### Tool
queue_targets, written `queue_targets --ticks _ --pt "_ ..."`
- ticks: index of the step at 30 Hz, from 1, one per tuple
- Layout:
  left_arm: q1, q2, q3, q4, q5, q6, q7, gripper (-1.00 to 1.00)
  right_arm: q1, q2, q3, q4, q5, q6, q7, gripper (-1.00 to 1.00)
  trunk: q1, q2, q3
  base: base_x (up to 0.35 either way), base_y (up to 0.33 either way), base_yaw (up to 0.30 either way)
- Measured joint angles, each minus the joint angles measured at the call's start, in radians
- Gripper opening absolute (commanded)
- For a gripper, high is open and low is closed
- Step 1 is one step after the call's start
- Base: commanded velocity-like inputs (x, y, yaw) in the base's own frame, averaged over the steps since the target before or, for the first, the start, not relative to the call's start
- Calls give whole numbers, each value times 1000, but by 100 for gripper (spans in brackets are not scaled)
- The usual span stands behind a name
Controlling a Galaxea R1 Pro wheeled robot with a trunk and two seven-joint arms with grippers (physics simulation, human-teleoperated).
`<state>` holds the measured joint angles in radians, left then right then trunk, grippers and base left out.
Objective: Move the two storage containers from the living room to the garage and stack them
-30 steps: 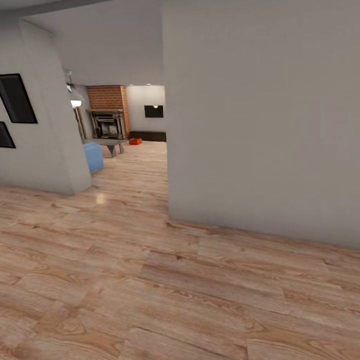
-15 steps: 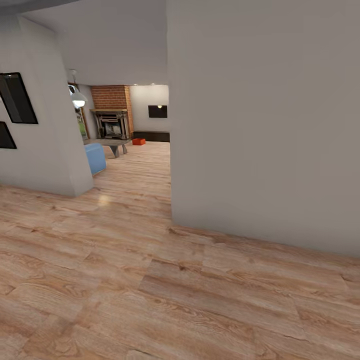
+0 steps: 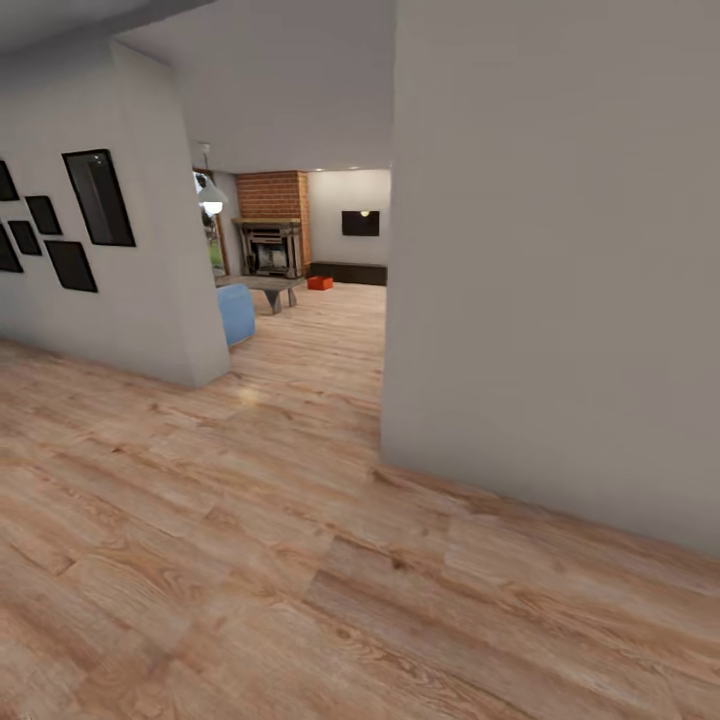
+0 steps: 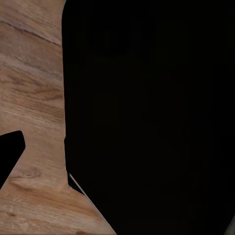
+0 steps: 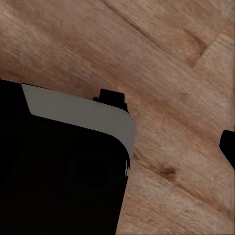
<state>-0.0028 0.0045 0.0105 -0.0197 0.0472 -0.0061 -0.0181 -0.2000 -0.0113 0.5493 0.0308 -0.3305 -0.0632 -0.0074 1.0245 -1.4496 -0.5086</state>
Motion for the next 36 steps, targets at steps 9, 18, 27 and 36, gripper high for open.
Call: queue_targets --ticks 9,18,27,36 --pt "0 0 0 0 0 0 0 100 0 0 0 0 0 0 0 100 0 0 0 322 0 269" --pt "0 0 0 0 0 0 0 100 0 0 0 0 0 0 2 100 0 0 0 322 0 228" --pt "0 0 0 0 0 0 0 100 0 0 1 0 0 0 4 100 0 0 0 322 0 19" --pt "0 0 0 0 0 0 0 100 0 0 1 0 0 0 5 100 0 0 0 322 0 1"
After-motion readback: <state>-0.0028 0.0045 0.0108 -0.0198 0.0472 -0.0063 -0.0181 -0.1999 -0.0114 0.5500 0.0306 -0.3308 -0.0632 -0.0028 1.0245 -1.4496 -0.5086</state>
